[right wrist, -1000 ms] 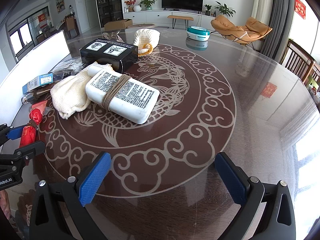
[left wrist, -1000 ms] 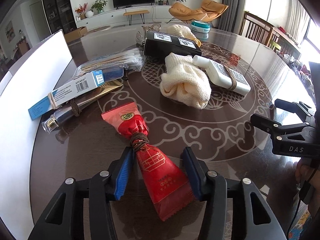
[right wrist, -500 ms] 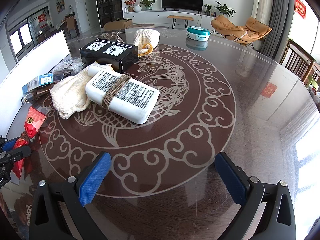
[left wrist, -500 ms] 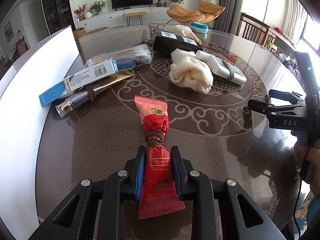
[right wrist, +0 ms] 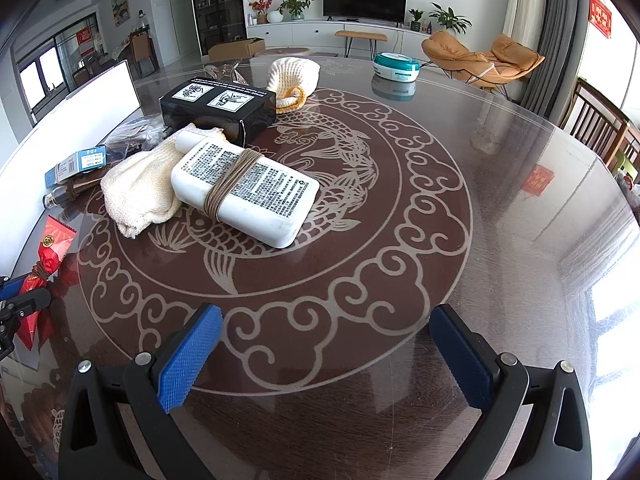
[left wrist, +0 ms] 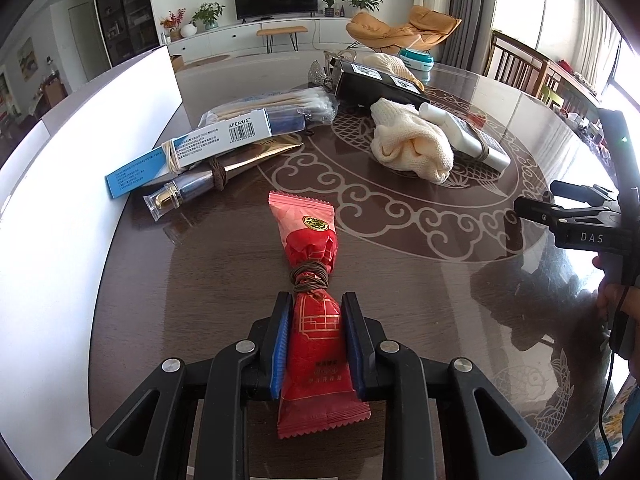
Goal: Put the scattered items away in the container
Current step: 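Lift the red pouch with the left tool while the right tool grasps the white twine-bound bottle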
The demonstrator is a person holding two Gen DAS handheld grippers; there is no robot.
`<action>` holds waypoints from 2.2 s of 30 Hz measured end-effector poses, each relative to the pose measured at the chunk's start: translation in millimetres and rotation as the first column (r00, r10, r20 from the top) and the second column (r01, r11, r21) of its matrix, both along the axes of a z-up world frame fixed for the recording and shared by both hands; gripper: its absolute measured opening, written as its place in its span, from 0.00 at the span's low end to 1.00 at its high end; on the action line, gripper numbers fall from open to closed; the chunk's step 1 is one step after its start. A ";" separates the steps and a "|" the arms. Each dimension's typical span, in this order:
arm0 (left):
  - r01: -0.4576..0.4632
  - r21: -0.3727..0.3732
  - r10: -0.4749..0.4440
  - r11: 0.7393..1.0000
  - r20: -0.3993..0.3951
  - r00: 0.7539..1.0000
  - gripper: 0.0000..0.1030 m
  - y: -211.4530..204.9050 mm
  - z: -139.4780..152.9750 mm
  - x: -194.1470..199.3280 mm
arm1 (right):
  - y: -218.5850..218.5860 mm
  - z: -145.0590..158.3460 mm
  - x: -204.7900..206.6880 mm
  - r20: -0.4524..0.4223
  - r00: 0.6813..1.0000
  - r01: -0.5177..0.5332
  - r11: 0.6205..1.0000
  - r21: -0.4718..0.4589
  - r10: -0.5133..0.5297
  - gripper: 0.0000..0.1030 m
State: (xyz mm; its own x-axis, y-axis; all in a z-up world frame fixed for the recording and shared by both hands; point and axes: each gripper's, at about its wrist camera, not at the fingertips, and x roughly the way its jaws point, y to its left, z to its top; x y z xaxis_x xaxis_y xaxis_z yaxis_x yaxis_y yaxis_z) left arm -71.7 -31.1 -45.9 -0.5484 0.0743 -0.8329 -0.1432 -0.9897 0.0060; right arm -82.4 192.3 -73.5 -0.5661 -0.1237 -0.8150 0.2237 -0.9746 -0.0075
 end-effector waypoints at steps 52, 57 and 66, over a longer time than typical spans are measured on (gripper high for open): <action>0.010 0.018 -0.010 1.000 -0.021 1.000 0.24 -12.2 -0.9 -1.9 | -50.8 2.2 -66.9 0.029 0.893 -0.449 0.888 0.096 0.449 1.00; 0.019 0.021 -0.019 1.000 -0.015 1.000 0.24 -12.8 -0.7 -2.2 | -62.1 -1.9 -91.7 0.051 0.877 -0.480 0.877 0.012 0.479 0.97; 0.016 0.043 -0.015 0.999 -0.032 0.999 0.24 -11.5 -1.3 8.2 | -54.6 6.8 -24.0 0.039 0.919 -0.390 0.920 -0.048 0.391 0.53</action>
State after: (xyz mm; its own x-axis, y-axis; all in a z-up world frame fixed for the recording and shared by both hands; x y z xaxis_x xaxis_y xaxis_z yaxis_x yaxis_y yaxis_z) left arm -63.5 -42.6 -47.2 -0.5729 0.1185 -0.8110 -0.1591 -0.9868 -0.0318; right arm -106.4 137.8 -66.7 -0.4279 -0.3594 -0.8293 0.5858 -0.8090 0.0483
